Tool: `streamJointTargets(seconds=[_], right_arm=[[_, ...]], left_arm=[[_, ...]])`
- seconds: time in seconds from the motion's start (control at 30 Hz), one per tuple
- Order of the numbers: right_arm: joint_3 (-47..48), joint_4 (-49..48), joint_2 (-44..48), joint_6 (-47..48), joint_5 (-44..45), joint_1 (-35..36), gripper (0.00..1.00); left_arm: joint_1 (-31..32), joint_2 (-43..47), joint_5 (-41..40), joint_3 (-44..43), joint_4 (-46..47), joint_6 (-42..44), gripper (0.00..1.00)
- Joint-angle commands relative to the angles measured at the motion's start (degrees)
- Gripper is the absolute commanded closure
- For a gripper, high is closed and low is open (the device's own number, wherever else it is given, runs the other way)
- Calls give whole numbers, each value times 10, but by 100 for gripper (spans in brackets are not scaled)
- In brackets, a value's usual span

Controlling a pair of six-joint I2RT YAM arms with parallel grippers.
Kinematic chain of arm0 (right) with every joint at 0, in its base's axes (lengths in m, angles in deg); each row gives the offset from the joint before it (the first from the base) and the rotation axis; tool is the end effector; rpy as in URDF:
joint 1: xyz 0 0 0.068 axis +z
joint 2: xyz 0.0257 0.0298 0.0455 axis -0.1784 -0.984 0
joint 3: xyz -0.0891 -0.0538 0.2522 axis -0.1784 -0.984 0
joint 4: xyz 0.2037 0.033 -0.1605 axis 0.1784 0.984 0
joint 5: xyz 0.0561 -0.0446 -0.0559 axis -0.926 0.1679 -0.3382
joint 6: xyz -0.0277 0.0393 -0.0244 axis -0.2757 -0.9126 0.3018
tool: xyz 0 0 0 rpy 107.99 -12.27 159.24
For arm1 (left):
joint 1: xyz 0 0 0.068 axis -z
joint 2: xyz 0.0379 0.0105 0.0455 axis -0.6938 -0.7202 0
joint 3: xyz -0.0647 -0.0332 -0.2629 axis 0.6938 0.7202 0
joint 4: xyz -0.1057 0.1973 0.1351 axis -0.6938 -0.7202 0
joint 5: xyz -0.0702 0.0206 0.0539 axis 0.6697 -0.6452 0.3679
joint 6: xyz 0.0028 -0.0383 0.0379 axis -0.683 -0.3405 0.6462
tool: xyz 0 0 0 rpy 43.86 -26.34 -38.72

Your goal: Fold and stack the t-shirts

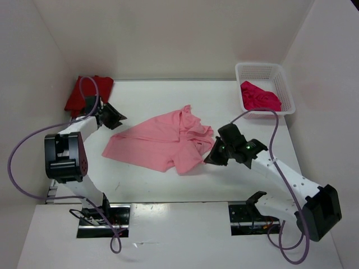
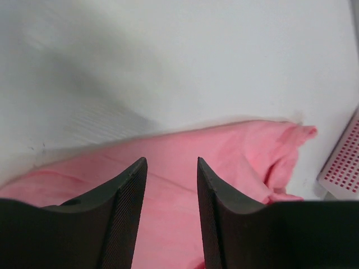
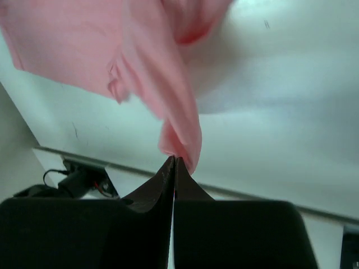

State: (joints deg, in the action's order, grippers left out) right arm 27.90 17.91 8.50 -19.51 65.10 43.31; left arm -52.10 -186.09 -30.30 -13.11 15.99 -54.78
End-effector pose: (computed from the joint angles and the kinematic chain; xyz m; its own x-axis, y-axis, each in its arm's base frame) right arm 0.1865 0.1259 0.2518 -0.8732 0.3814 -0.3034 0.1685 0.8204 0.5464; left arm 0.3728 0.0437 0.1872 -0.5091 -0.7965 -0.3262 -0.4902 0.5798 -0.6508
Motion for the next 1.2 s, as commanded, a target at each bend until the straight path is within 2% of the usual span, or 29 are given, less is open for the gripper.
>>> streamJointTargets(seconds=[0.0,0.1,0.2,0.3,0.33,0.43,0.5,0.63,0.67,0.7,0.73,0.9,1.03,1.17], right_arm=[[-30,45,63,-71,-52,-2,100],[-25,108,52,-20,-111,-7,100],[-70,123,40,-11,-178,11,100],[-86,153,78,-17,-178,23,95],[-86,159,78,-17,-178,23,77],[-34,159,62,5,-135,17,45],[-13,116,3,27,-112,-2,45],[23,-5,-132,71,-69,-29,71],[45,-20,-161,83,-29,-29,78],[57,-32,-188,83,-8,-35,81],[77,-58,-234,90,9,-41,82],[117,-144,-318,103,28,-75,82],[209,-154,-411,130,41,-97,84],[336,-121,-519,148,35,-111,86]], left_arm=[[20,81,-9,5,-14,24,52],[56,119,-9,31,-29,41,52],[112,138,-2,44,-52,53,52],[186,138,15,60,-58,59,52],[204,131,15,60,-63,59,52],[253,99,33,45,-51,64,51],[277,77,39,29,-51,74,49],[289,24,51,15,-57,85,49],[289,18,51,15,-57,85,49],[289,13,51,15,-57,90,49],[289,0,51,15,-57,90,49],[289,-57,46,-10,-44,96,49],[283,-117,11,-49,-30,89,49],[234,-168,-6,-123,-30,69,49]])
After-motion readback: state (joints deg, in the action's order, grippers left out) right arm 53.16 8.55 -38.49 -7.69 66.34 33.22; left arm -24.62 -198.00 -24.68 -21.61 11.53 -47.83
